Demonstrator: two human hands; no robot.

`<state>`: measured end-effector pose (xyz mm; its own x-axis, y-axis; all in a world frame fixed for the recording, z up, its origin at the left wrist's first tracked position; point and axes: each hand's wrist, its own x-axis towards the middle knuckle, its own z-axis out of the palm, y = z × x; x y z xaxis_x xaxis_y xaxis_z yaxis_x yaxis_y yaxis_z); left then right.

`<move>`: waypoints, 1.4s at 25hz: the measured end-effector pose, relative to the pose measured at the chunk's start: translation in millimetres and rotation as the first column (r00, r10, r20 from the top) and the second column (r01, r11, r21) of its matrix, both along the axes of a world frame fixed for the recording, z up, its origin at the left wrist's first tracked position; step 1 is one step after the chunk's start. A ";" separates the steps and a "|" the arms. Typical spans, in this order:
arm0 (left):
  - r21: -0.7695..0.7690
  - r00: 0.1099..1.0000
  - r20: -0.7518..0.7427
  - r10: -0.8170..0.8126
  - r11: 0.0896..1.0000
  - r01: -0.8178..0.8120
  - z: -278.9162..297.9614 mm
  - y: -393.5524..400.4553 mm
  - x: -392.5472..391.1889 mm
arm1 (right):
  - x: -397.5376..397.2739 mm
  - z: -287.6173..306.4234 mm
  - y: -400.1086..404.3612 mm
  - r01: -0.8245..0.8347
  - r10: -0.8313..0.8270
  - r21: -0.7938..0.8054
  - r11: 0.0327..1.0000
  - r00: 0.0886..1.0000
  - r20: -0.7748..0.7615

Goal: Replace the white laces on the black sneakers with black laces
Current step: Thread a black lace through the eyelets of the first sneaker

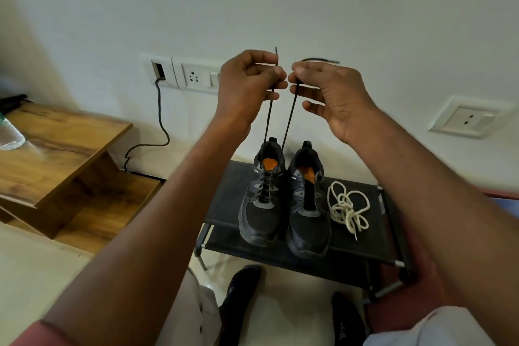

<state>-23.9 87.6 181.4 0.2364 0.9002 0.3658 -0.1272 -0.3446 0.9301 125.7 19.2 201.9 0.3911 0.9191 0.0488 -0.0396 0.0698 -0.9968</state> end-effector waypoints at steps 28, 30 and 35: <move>-0.090 0.819 -0.547 0.175 0.960 -0.266 -87.1 23.5 -29.7 | -11.8 -107.3 6.4 0.234 -0.184 -0.050 0.971 0.864 0.470; -0.131 0.752 -0.652 0.099 0.962 -0.241 -125.6 27.9 -27.9 | -11.7 -144.3 7.4 0.227 -0.134 -0.114 0.967 0.837 0.531; -0.188 0.577 -0.815 -0.059 0.968 -0.165 -177.8 44.4 -25.0 | -3.4 -196.6 17.8 0.147 0.104 -0.282 0.948 0.693 0.713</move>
<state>-48.8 132.0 3.6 0.2800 0.9464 -0.1607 0.7276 -0.1000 0.6786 122.3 37.0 5.3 0.3721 0.9268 0.0511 0.6860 -0.2375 -0.6877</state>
